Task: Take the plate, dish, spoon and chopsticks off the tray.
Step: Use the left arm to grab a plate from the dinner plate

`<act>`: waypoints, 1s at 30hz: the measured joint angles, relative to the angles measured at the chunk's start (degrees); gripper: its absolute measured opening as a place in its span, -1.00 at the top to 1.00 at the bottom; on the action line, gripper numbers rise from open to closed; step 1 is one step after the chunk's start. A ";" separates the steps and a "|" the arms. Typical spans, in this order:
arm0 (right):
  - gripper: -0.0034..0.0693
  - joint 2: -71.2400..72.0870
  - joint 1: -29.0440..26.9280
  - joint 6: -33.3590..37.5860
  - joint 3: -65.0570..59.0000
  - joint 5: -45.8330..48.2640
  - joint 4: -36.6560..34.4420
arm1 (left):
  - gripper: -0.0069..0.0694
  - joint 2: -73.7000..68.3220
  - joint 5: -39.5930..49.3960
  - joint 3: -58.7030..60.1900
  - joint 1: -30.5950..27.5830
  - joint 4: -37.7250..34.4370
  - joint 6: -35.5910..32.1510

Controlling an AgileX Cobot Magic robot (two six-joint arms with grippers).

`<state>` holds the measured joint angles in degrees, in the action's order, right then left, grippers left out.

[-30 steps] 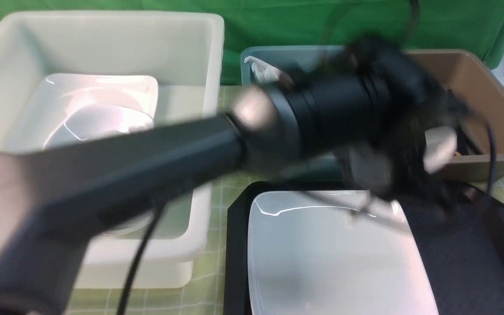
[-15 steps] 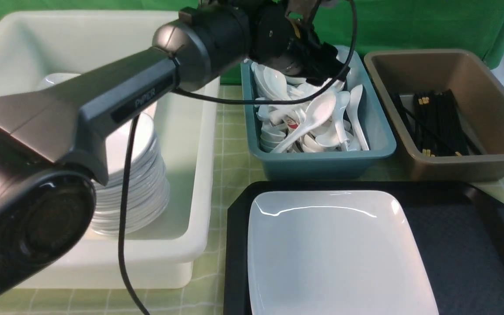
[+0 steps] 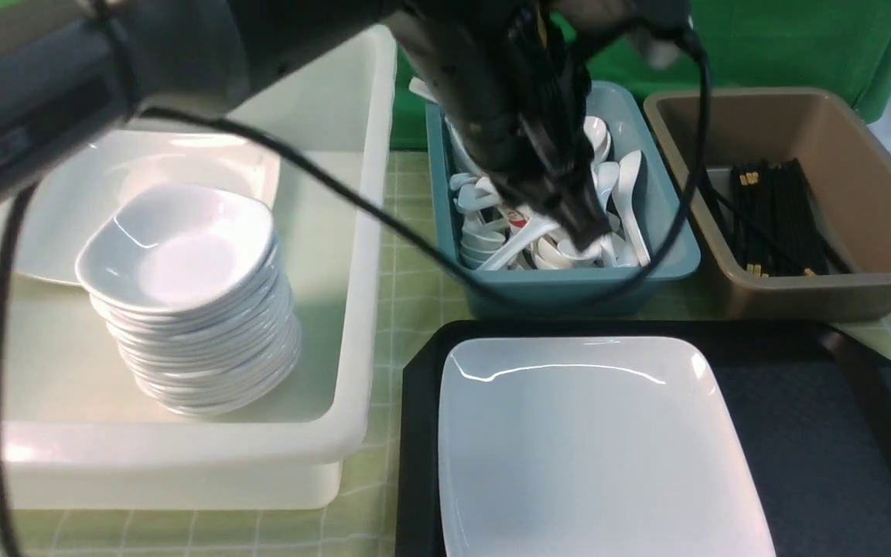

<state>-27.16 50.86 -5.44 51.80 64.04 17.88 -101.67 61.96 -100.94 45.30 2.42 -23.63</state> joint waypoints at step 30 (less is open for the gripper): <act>0.51 0.02 0.00 -2.78 0.00 -0.70 -0.03 | -0.45 14.72 -40.54 59.54 17.25 8.10 -16.55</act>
<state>-27.14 50.86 -8.22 51.80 63.34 17.85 -86.95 21.41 -41.40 62.54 10.52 -40.18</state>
